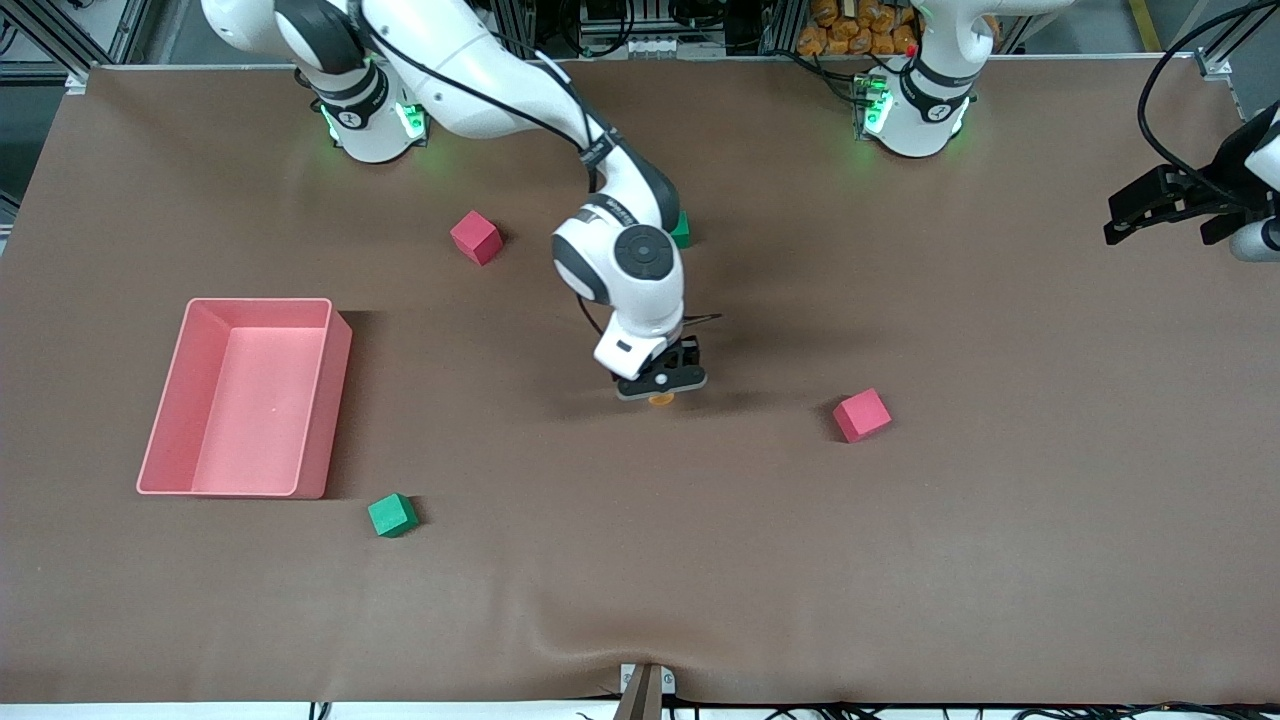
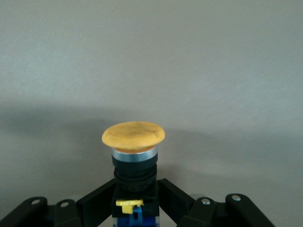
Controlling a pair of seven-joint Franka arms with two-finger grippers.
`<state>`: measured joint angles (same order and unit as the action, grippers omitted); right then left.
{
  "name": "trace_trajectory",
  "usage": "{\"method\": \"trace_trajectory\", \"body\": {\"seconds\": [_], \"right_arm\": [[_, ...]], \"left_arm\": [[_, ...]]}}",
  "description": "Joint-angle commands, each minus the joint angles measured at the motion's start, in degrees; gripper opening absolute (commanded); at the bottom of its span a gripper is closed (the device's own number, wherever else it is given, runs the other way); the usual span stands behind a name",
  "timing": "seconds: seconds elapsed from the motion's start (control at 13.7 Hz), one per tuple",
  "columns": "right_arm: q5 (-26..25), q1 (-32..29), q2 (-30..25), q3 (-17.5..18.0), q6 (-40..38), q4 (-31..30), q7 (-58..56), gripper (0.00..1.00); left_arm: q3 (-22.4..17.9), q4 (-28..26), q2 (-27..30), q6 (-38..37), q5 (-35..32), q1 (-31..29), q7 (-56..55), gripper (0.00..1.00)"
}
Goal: Place and upright button with both arms
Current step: 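Lift the button out of the tray with the right gripper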
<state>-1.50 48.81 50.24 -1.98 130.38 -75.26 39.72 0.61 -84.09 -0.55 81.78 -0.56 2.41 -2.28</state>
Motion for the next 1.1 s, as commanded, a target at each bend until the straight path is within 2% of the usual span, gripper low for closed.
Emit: {"method": "trace_trajectory", "body": {"seconds": [0.0,0.15,0.29,0.37,0.44,0.51,0.8,1.02], "right_arm": [[-3.06,1.73,4.77,-1.1,-0.65,5.65,4.57,0.06],[-3.42,2.16,5.56,-1.18,-0.65,5.56,5.02,0.08],[-3.77,2.52,6.09,-1.27,-0.65,5.47,5.63,0.21],[-3.77,2.52,6.09,-1.27,-0.83,5.47,5.72,0.51],[-4.12,2.61,6.09,-1.27,-0.83,5.47,5.72,1.0],[-5.52,2.52,6.01,-1.18,-0.92,5.47,5.72,1.0],[-5.71,2.08,5.22,-1.18,-1.44,5.47,5.98,1.0],[-5.18,1.73,1.63,-1.1,-3.36,5.47,7.65,1.0]], "left_arm": [[0.36,0.95,-0.59,-0.39,0.3,-0.13,0.7,1.0],[0.54,0.69,-0.59,-0.83,0.3,-0.12,0.61,1.0],[0.62,0.6,-0.76,-0.83,0.39,-0.39,0.7,1.0],[0.63,0.6,-1.37,-0.83,0.21,-0.48,0.7,1.0],[0.45,0.25,-1.55,-1.0,0.3,-0.83,0.79,1.0],[0.36,0.25,-1.82,-1.96,0.47,-1.09,0.7,1.0],[0.54,0.77,-6.12,-2.32,0.64,-0.04,0.26,1.0],[0.89,0.86,-8.66,-2.24,0.56,0.23,0.96,1.0]]}}
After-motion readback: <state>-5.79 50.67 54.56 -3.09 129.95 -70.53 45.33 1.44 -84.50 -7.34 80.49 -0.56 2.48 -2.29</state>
